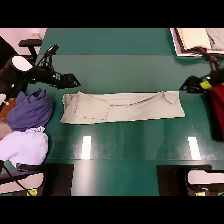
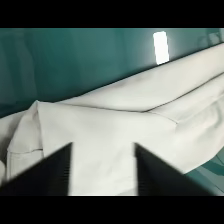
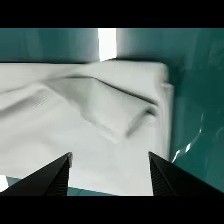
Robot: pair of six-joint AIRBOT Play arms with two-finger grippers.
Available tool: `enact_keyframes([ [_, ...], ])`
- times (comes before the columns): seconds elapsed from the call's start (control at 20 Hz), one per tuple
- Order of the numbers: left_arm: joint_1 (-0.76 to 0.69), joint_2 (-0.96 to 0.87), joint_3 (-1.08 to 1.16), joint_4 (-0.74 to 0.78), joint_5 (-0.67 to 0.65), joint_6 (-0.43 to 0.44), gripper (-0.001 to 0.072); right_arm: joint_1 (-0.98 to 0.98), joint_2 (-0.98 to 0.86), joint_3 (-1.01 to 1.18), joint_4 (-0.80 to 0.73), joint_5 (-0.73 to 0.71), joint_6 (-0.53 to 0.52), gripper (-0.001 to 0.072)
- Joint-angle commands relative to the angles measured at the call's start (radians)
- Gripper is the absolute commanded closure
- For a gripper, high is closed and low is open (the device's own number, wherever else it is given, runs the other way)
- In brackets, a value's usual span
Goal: Fold the shirts.
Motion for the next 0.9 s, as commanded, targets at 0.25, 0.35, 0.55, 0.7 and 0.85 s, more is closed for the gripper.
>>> enact_keyframes([
  [0.25,-0.111,-0.003,0.004,-0.023,0.033,-0.036,0.067,-0.237,-0.085,-0.249,0.225,-0.003,-0.208,0.0163],
  [0.35,-0.162,-0.003,-0.008,-0.023,0.079,-0.088,0.067,-0.202,-0.135,-0.251,0.233,-0.017,-0.209,0.0165],
  [0.55,-0.266,-0.051,-0.014,-0.023,0.137,-0.128,0.0678,-0.107,-0.2,-0.229,0.297,-0.047,-0.235,0.035],
  [0.7,-0.328,-0.129,-0.013,-0.05,0.184,-0.155,0.0679,-0.068,-0.2,-0.143,0.306,-0.002,-0.235,0.0695],
  [0.85,-0.382,-0.201,-0.003,-0.107,0.25,-0.148,0.0678,-0.043,-0.124,-0.031,0.338,0.108,-0.226,0.0696],
])
